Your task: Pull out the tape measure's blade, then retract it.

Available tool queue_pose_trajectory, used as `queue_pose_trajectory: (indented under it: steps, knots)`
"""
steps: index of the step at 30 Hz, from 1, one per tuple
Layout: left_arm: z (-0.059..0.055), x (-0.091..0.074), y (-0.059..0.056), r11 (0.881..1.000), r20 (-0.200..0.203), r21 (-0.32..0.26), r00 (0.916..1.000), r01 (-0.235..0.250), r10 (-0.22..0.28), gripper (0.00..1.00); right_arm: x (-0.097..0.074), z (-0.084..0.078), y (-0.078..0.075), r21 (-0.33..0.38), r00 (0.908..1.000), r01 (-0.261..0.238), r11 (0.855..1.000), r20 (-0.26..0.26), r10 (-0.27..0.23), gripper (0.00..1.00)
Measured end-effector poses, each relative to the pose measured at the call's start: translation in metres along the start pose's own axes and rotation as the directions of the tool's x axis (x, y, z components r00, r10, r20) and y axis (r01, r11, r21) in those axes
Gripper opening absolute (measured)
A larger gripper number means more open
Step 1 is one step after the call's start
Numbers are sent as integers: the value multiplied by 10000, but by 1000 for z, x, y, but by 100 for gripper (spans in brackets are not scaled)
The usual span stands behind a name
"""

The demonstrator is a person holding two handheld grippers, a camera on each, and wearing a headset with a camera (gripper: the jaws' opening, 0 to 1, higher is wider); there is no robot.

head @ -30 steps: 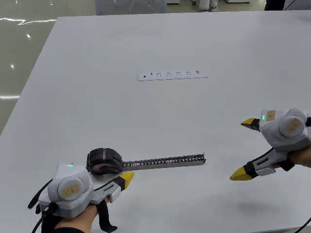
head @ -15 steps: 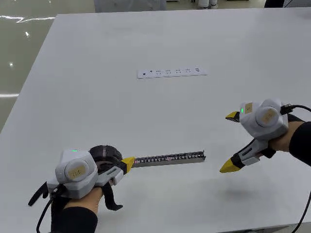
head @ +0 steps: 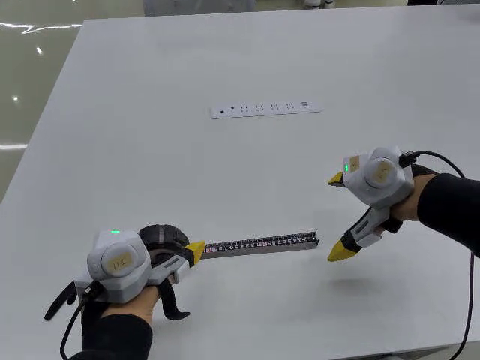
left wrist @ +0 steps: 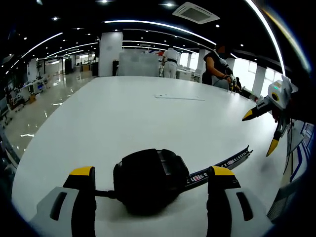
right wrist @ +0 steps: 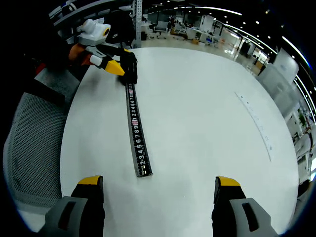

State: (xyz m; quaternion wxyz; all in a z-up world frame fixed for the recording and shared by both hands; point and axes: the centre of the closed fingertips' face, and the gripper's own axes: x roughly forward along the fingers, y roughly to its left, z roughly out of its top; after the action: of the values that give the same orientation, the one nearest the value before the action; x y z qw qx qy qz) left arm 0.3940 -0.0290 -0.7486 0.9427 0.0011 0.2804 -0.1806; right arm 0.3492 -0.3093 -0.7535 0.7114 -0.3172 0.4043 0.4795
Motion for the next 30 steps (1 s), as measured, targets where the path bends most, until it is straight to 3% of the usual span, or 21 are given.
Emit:
queue_pose_trajectory:
  steps: [8, 22, 26, 30]
  knots:
    - [0, 4, -2, 10000, -54, 19, 10000, 71, -70, 90, 13, -1, -1, -376, 9996, -274, 9989, -38, 272, 80]
    - [2, 6, -2, 9998, -63, 83, 9998, 191, -191, 87, 32, -6, 9, -1064, 9950, -912, 9901, -501, 863, 44]
    - [1, 7, 1, 10000, -108, 9, 9999, 63, -63, 82, 35, -3, 13, -1201, 9936, -1055, 9871, -534, 997, 43]
    - [0, 6, 1, 10000, -103, -47, 9999, 70, -71, 84, 39, -4, 16, -1269, 9919, -1164, 9851, -658, 1087, 36]
